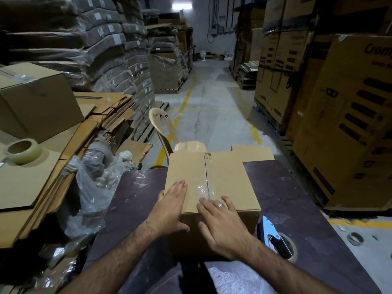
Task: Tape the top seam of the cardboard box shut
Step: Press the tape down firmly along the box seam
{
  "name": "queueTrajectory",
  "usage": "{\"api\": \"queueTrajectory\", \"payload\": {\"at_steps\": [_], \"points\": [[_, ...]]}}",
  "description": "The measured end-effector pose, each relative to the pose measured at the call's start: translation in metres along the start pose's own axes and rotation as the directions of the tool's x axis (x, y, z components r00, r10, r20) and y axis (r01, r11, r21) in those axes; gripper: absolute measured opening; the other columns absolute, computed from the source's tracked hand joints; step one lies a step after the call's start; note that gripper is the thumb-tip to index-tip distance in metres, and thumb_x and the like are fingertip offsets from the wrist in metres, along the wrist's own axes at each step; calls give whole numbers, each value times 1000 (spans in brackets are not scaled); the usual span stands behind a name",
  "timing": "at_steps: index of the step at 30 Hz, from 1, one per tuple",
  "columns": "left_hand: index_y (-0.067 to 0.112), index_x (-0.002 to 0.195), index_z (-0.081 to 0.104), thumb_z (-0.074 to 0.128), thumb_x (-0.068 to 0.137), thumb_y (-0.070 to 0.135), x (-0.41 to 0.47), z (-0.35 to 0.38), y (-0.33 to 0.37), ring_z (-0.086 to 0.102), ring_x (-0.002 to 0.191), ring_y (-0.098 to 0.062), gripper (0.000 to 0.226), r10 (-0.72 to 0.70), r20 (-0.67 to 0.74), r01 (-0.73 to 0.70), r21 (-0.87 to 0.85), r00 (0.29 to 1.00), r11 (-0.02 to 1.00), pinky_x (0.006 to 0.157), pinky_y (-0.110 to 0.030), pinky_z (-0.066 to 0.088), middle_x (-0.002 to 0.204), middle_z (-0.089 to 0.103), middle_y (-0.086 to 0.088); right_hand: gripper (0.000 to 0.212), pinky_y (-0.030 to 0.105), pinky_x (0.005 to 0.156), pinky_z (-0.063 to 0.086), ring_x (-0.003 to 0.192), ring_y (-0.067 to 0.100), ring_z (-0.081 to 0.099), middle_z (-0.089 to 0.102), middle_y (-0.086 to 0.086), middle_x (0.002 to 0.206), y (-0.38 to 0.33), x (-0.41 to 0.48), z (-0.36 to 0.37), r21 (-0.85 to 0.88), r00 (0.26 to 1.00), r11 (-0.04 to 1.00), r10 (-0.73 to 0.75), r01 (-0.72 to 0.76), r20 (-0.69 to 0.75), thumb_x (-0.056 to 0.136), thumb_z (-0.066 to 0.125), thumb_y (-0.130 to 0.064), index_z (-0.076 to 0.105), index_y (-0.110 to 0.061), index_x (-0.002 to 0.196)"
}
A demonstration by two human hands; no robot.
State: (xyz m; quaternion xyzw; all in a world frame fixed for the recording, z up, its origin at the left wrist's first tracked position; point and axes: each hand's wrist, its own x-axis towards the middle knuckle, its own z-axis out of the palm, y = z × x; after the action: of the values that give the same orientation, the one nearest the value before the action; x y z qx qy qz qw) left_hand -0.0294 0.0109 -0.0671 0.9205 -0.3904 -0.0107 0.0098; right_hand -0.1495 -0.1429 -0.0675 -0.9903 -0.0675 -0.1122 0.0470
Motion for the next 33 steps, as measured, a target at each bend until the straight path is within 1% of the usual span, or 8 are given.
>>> {"api": "queueTrajectory", "payload": {"at_steps": [2, 6, 8, 11, 17, 22, 27, 33], "points": [[10, 150, -6, 73, 71, 56, -2, 2, 2, -9, 146, -19, 121, 5, -6, -5, 14, 1000, 1000, 117, -47, 7, 160, -9, -5, 51, 45, 109, 14, 120, 20, 52, 54, 6, 136, 4, -1, 0, -8, 1000, 1000, -17, 17, 8, 91, 28, -41, 52, -15, 128], [11, 150, -6, 73, 72, 55, -1, 0, 1, -9, 146, -19, 120, -1, -1, 1, 27, 1000, 1000, 117, -48, 8, 160, -9, -4, 65, 49, 114, 5, 132, 19, 38, 40, 6, 147, 15, 37, -9, 23, 998, 999, 32, -33, 51, 91, 7, -46, 40, -15, 137], [11, 150, -7, 74, 71, 54, 0, 0, 0, -9, 146, -19, 121, -7, 5, 7, 20, 1000, 1000, 117, -48, 9, 160, -10, -4, 60, 49, 114, 5, 133, 20, 37, 39, 7, 148, 11, 34, -8, 33, 997, 999, 30, -33, 75, 94, 12, -45, 39, -14, 138], [11, 150, -7, 75, 69, 54, -1, 3, 2, -10, 146, -18, 123, -14, -11, 15, 23, 1000, 1000, 117, -47, 11, 160, -11, -3, 50, 46, 110, 9, 123, 20, 49, 48, 4, 142, 1, -1, -2, 24, 999, 999, -27, 26, 19, 94, 25, -43, 47, -17, 131], [11, 150, -8, 75, 70, 54, 1, 2, 2, -10, 146, -19, 123, -30, 4, 29, 26, 1000, 999, 116, -48, 11, 160, -12, -3, 60, 50, 112, 5, 127, 21, 44, 45, 6, 143, 14, 34, -8, 0, 998, 999, 34, -34, 48, 92, 11, -45, 45, -15, 131], [11, 150, -8, 76, 70, 52, 2, 1, 3, -10, 146, -19, 123, -31, -4, 31, 11, 999, 999, 116, -48, 11, 160, -12, -2, 48, 47, 108, 13, 118, 19, 53, 55, 3, 135, 1, -4, -2, -27, 1000, 1000, -16, 16, 7, 93, 28, -42, 51, -17, 127], [12, 150, -9, 74, 72, 52, 3, -1, 2, -11, 146, -19, 121, -28, 3, 28, 14, 1000, 1000, 117, -48, 11, 160, -13, -2, 67, 50, 113, 1, 133, 19, 37, 38, 7, 149, 19, 38, -10, -37, 996, 998, 53, -50, 69, 90, 5, -47, 37, -14, 140], [11, 150, -8, 76, 70, 51, 0, 4, 3, -9, 146, -20, 123, -31, -12, 31, -5, 999, 1000, 117, -47, 12, 160, -11, -4, 49, 48, 108, 12, 116, 19, 54, 54, 3, 135, -2, -2, -3, -12, 1000, 1000, -5, 5, 1, 94, 26, -44, 51, -17, 126]]}}
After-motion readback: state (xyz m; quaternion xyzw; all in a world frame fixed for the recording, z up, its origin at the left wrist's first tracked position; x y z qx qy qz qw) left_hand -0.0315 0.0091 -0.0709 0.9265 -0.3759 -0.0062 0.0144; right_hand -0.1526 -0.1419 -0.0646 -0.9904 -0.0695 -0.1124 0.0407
